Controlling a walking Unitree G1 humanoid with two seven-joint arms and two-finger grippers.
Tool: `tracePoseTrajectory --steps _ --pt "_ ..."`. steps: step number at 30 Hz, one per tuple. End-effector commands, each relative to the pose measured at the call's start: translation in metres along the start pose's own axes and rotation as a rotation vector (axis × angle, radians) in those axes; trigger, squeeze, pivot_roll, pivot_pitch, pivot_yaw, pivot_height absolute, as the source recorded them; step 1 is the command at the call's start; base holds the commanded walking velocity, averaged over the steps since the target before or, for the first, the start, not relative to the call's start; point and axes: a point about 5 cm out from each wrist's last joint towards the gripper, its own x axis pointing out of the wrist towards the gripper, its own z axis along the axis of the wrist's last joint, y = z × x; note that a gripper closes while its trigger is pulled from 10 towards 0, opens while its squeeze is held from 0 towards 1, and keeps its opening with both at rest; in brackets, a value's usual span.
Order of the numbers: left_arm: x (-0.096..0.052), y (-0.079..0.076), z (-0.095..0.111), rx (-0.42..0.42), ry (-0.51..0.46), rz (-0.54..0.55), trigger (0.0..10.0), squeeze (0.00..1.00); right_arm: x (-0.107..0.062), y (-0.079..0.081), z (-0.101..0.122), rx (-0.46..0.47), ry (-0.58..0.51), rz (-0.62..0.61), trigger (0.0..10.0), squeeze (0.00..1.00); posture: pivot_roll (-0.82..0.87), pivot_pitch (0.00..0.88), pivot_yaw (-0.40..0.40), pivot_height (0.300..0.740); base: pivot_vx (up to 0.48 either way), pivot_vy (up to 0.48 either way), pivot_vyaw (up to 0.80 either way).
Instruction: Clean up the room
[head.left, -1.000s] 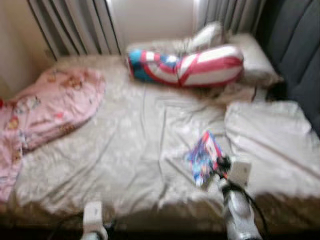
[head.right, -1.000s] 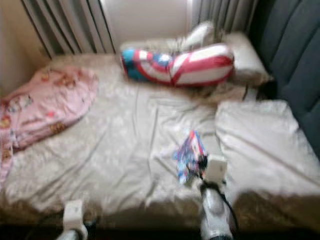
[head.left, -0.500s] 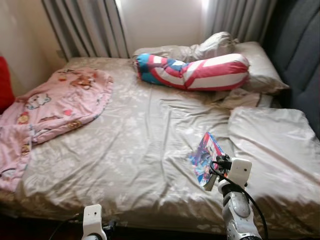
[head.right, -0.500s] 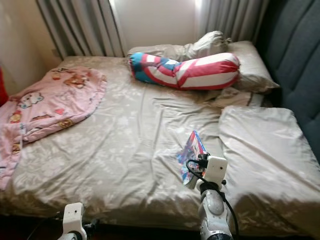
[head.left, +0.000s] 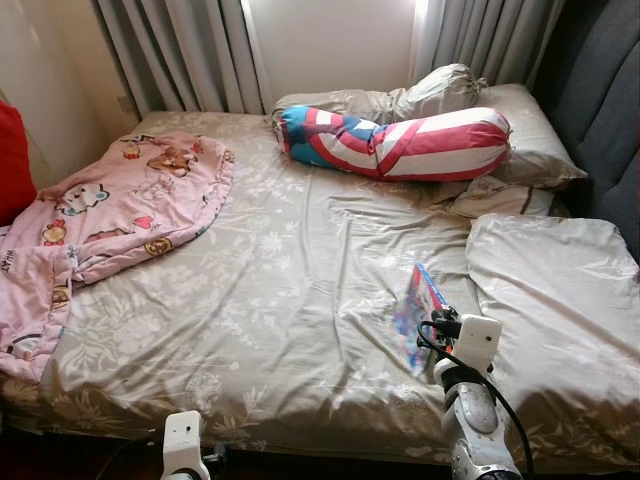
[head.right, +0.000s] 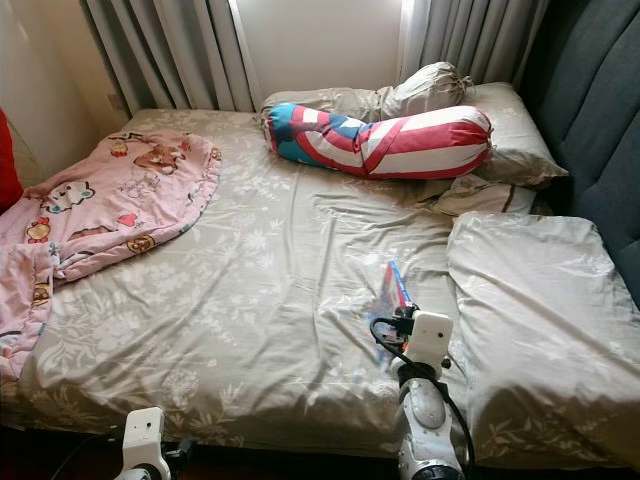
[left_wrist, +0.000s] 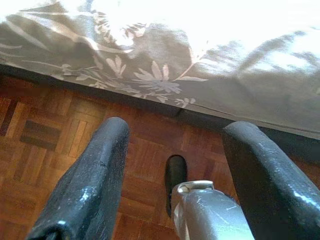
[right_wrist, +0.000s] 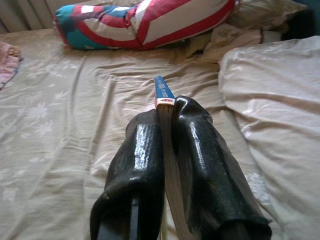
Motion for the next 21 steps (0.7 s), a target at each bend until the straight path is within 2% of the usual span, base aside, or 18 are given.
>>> tracePoseTrajectory --steps 1,19,21 --pt "-0.0006 -0.0015 -0.0040 0.013 0.022 -0.008 10.0 0.00 0.0038 0.0027 0.0069 0.001 -0.032 0.004 10.0 0.00 0.05 0.026 0.020 0.740 0.000 0.000 0.00" --pt "-0.0017 -0.0029 -0.0068 0.024 0.016 -0.011 10.0 0.00 0.0038 0.0048 0.0068 -0.002 -0.031 0.024 10.0 0.00 0.05 0.024 0.019 0.740 0.000 0.000 0.00" --pt "-0.0019 -0.0037 -0.0079 0.023 0.019 -0.011 10.0 0.00 0.0038 0.0050 0.0067 -0.003 -0.030 0.026 10.0 0.00 0.05 0.024 0.018 0.740 0.247 0.000 0.00"
